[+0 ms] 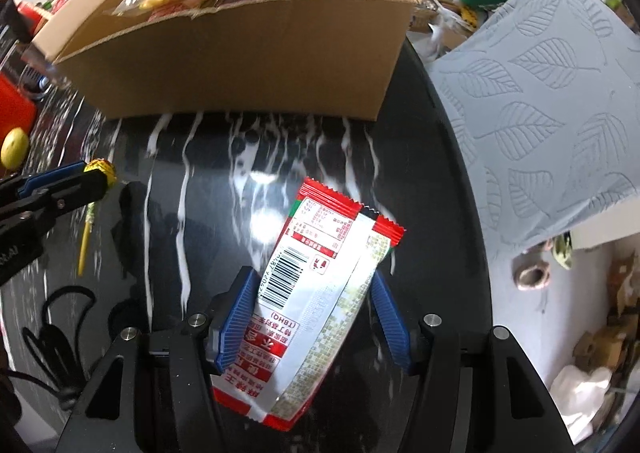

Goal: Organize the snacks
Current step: 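Grasp the yellow-green lollipop by its head with the left tool, then lift the lollipop and striped packet off the table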

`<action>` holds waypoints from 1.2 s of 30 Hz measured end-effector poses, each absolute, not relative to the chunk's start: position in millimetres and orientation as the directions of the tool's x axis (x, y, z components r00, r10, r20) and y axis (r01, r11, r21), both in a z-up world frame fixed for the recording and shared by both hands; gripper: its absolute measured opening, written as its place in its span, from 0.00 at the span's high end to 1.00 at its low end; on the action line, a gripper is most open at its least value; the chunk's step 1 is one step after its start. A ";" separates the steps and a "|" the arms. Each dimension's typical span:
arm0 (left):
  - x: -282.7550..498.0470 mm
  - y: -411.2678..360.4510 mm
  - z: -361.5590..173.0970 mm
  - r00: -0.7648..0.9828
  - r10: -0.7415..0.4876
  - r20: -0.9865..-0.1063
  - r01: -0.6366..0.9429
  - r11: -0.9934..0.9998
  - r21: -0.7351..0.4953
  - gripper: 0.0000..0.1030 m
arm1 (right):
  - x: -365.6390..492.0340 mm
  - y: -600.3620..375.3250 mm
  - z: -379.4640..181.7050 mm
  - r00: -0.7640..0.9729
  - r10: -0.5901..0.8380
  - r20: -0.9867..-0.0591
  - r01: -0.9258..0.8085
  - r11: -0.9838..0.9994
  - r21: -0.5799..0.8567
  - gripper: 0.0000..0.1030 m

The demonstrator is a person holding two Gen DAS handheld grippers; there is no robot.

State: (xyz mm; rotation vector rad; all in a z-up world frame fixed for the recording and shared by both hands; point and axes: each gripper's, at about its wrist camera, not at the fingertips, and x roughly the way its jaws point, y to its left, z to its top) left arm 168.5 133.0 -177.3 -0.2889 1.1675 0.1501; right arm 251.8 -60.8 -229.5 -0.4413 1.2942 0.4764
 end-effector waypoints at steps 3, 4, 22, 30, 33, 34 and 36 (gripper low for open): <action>155.8 128.4 -172.2 0.379 -0.049 -0.924 -0.247 0.957 -0.152 0.77 | 239.3 -66.6 -229.4 0.195 0.091 -0.977 -0.583 0.811 -0.040 0.43; 148.3 127.4 -169.6 0.376 -0.060 -0.925 -0.245 0.956 -0.162 0.77 | 235.6 -68.6 -229.5 0.191 0.096 -0.977 -0.591 0.806 -0.037 0.43; 98.7 99.6 -144.2 0.384 -0.054 -0.922 -0.186 0.973 -0.135 0.77 | 187.9 -80.2 -230.6 0.150 0.054 -0.987 -0.587 0.809 -0.045 0.19; 90.7 99.3 -142.1 0.392 -0.035 -0.919 -0.188 0.975 -0.117 0.77 | 177.7 -81.6 -220.0 0.198 0.087 -0.976 -0.568 0.822 -0.042 0.52; 88.7 98.3 -140.3 0.395 -0.037 -0.918 -0.181 0.977 -0.117 0.77 | 177.4 -80.0 -216.6 0.188 0.097 -0.977 -0.557 0.830 -0.025 0.53; 88.3 97.8 -140.3 0.394 -0.042 -0.918 -0.178 0.977 -0.121 0.77 | 177.5 -81.0 -216.5 0.184 0.100 -0.978 -0.556 0.831 -0.020 0.53; 87.7 96.7 -141.8 0.386 -0.049 -0.921 -0.176 0.976 -0.126 0.76 | 178.0 -86.0 -214.0 0.173 0.129 -0.976 -0.555 0.832 0.012 0.54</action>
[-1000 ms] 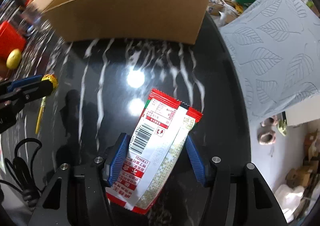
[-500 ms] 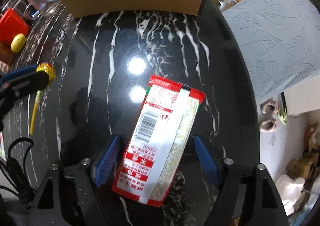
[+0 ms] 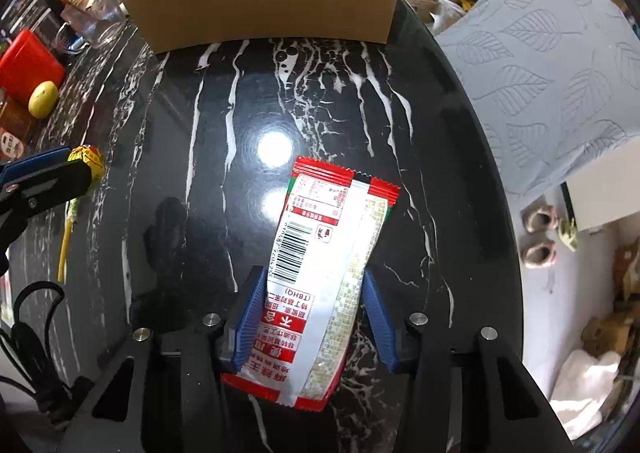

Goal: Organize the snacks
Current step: 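Lift the lollipop and striped packet off the table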

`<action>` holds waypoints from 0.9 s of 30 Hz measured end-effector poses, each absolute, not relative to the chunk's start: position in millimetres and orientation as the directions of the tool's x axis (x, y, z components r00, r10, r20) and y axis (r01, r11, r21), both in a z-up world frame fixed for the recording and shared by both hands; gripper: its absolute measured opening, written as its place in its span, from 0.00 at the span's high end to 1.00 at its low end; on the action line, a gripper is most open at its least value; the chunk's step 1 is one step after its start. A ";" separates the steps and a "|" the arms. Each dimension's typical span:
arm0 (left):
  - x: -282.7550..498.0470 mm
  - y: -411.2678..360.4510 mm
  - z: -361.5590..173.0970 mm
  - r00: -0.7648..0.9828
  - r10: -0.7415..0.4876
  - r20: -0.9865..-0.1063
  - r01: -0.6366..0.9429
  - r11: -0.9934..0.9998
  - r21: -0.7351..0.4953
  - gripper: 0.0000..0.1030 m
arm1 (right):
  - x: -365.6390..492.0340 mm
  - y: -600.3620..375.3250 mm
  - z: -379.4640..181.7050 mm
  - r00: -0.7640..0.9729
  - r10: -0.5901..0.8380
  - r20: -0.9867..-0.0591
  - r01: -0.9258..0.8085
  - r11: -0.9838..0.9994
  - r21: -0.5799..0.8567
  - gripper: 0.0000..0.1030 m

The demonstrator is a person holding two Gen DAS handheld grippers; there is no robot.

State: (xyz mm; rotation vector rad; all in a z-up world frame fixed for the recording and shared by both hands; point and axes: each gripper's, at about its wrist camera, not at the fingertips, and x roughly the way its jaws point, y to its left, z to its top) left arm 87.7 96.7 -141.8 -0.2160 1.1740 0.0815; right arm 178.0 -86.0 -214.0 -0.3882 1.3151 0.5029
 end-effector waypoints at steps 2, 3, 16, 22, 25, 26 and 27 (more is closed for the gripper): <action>86.6 95.2 -144.4 0.376 -0.054 -0.925 -0.176 0.976 -0.129 0.77 | 177.3 -93.5 -211.5 0.163 0.148 -0.975 -0.550 0.835 0.035 0.54; 85.9 94.4 -145.3 0.373 -0.057 -0.926 -0.176 0.976 -0.131 0.77 | 176.7 -98.0 -210.8 0.164 0.144 -0.976 -0.546 0.837 0.032 0.54; 81.0 71.2 -138.3 0.389 -0.098 -0.916 -0.086 0.986 -0.142 0.77 | 153.7 -131.8 -189.9 0.173 0.200 -0.964 -0.479 0.872 0.095 0.54; 74.7 61.6 -129.0 0.404 -0.101 -0.909 -0.048 0.990 -0.131 0.77 | 141.7 -137.8 -177.2 0.193 0.212 -0.958 -0.468 0.878 0.100 0.54; 69.7 57.1 -124.0 0.409 -0.101 -0.907 -0.032 0.992 -0.125 0.77 | 134.0 -139.8 -169.5 0.207 0.216 -0.954 -0.469 0.878 0.097 0.54; 68.5 55.5 -122.5 0.412 -0.102 -0.906 -0.026 0.992 -0.124 0.77 | 132.0 -138.9 -168.2 0.210 0.218 -0.953 -0.468 0.878 0.098 0.54; 67.2 53.9 -120.8 0.414 -0.102 -0.904 -0.019 0.992 -0.121 0.77 | 129.0 -139.5 -165.2 0.215 0.222 -0.951 -0.467 0.879 0.100 0.54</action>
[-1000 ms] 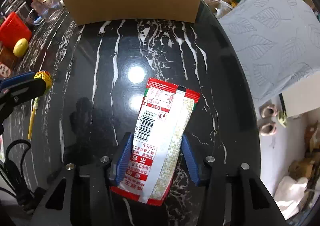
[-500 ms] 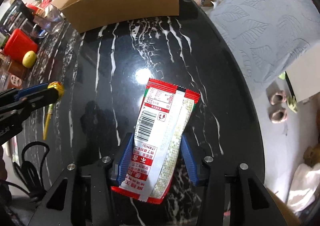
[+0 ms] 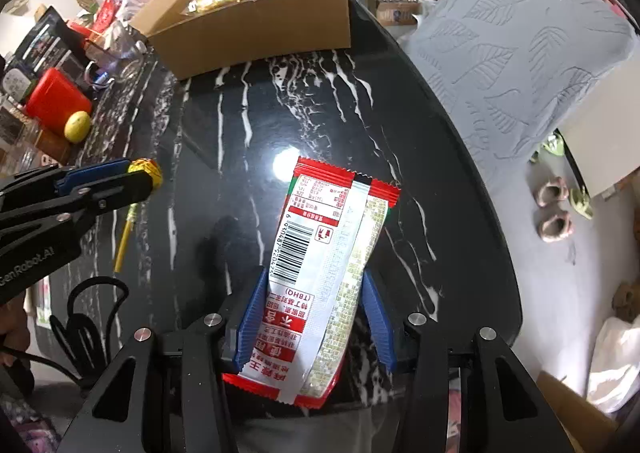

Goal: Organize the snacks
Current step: 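Lift the lollipop and striped packet off the table, then carry the lollipop and striped packet up toward the cardboard box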

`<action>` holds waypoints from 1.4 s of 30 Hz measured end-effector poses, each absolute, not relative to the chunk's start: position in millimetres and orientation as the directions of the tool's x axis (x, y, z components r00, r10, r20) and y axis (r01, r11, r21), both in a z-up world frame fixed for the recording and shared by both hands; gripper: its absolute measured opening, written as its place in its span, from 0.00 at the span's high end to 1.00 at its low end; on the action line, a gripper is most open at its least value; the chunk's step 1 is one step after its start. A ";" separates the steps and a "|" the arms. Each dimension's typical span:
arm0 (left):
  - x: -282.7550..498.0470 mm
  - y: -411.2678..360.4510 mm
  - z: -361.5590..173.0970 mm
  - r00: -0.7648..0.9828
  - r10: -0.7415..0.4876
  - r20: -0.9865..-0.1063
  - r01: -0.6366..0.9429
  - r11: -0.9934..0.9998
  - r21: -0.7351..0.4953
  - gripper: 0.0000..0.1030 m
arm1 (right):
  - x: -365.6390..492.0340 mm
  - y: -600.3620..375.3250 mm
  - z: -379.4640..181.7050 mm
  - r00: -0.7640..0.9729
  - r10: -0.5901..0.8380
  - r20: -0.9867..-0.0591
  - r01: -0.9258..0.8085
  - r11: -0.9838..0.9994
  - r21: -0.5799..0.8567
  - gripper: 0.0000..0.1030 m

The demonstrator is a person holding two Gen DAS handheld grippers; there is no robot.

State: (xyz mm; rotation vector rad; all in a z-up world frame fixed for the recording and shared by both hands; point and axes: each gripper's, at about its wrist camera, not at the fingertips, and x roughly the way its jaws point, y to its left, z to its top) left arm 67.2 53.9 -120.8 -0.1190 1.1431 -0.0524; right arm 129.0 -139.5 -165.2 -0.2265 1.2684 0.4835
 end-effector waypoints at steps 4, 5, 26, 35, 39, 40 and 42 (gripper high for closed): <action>61.4 48.7 -112.7 0.425 -0.106 -0.899 0.006 0.993 -0.115 0.77 | 121.0 -141.7 -155.2 0.228 0.234 -0.945 -0.465 0.879 0.106 0.54; 60.3 47.5 -110.8 0.428 -0.105 -0.898 0.015 0.994 -0.109 0.77 | 119.4 -142.0 -152.7 0.230 0.238 -0.944 -0.463 0.880 0.109 0.54; 45.7 53.5 -44.8 0.540 -0.131 -0.832 0.054 0.991 -0.122 0.77 | 109.1 -127.3 -77.0 0.294 0.358 -0.886 -0.475 0.859 0.189 0.54; 50.6 83.9 2.6 0.624 -0.086 -0.777 -0.002 0.994 -0.111 0.77 | 120.2 -106.9 -35.7 0.325 0.421 -0.847 -0.530 0.823 0.205 0.54; 54.1 97.0 24.3 0.664 -0.054 -0.746 -0.025 0.995 -0.095 0.77 | 131.5 -94.2 -15.2 0.331 0.463 -0.822 -0.562 0.797 0.222 0.54; 56.2 101.0 30.1 0.675 -0.045 -0.736 -0.034 0.995 -0.092 0.77 | 134.1 -91.6 -11.0 0.334 0.469 -0.818 -0.569 0.792 0.222 0.54; 60.5 107.9 40.3 0.694 -0.033 -0.719 -0.049 0.994 -0.094 0.77 | 141.8 -84.2 -1.3 0.338 0.484 -0.807 -0.586 0.779 0.222 0.54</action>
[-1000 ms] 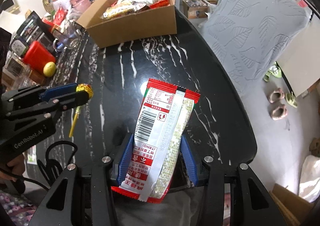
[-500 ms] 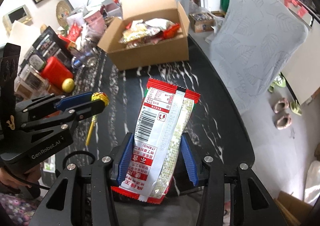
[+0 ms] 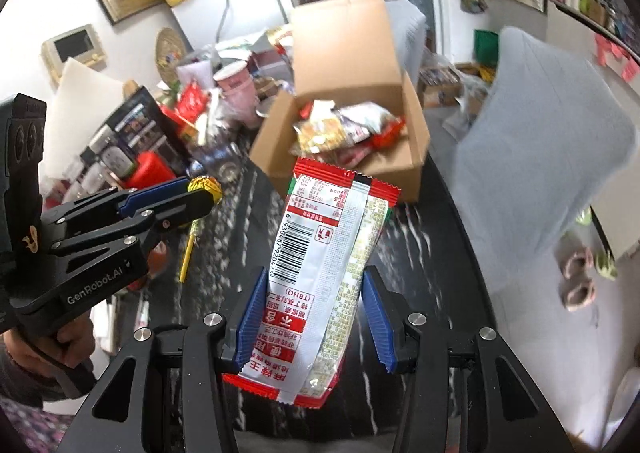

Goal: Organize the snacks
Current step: 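Carry the lollipop and striped packet up toward the cardboard box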

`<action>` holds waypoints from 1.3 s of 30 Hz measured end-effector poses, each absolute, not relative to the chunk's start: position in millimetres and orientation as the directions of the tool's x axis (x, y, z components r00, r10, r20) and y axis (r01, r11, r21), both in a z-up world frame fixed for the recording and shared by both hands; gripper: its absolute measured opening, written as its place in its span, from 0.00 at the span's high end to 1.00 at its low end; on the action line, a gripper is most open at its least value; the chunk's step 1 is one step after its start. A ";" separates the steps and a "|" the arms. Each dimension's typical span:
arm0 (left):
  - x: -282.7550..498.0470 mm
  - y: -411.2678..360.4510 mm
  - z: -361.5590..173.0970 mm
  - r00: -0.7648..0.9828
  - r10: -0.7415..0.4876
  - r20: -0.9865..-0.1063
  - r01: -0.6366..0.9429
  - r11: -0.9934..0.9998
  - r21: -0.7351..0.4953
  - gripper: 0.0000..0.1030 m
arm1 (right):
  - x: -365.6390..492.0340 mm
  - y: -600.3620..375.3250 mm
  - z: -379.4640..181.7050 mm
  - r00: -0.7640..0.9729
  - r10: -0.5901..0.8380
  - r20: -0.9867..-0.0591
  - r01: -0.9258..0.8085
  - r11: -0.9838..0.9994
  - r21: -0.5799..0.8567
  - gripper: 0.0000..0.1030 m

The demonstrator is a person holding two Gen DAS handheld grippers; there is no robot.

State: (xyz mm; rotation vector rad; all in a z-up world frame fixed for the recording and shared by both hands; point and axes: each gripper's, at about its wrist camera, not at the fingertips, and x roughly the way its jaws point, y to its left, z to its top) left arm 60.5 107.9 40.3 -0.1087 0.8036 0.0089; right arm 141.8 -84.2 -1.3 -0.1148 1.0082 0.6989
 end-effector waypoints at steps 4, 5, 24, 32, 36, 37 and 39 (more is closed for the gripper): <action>72.8 120.5 60.7 0.734 -0.005 -0.679 -0.071 0.994 -0.083 0.77 | 157.8 -73.5 16.1 0.348 0.515 -0.784 -0.615 0.756 0.224 0.54; 76.0 123.4 64.9 0.741 0.002 -0.672 -0.077 0.994 -0.082 0.77 | 161.7 -70.9 19.7 0.353 0.519 -0.778 -0.621 0.752 0.220 0.54; 143.4 170.7 80.3 0.777 0.050 -0.627 -0.146 0.984 -0.102 0.77 | 245.7 -31.6 36.7 0.385 0.584 -0.714 -0.659 0.716 0.231 0.54; 144.8 185.2 34.2 0.692 0.048 -0.720 -0.216 0.966 -0.143 0.77 | 251.6 -37.8 0.7 0.318 0.552 -0.771 -0.622 0.735 0.270 0.54; 140.3 188.5 13.9 0.651 0.051 -0.757 -0.252 0.956 -0.152 0.76 | 246.4 -42.0 -16.0 0.287 0.530 -0.798 -0.606 0.746 0.277 0.54; 137.9 189.6 9.0 0.640 0.051 -0.767 -0.260 0.953 -0.154 0.76 | 244.4 -43.2 -20.2 0.279 0.525 -0.804 -0.602 0.748 0.279 0.54; 132.8 192.3 -0.7 0.620 0.047 -0.783 -0.277 0.947 -0.163 0.76 | 241.3 -44.7 -27.3 0.263 0.520 -0.813 -0.596 0.750 0.287 0.54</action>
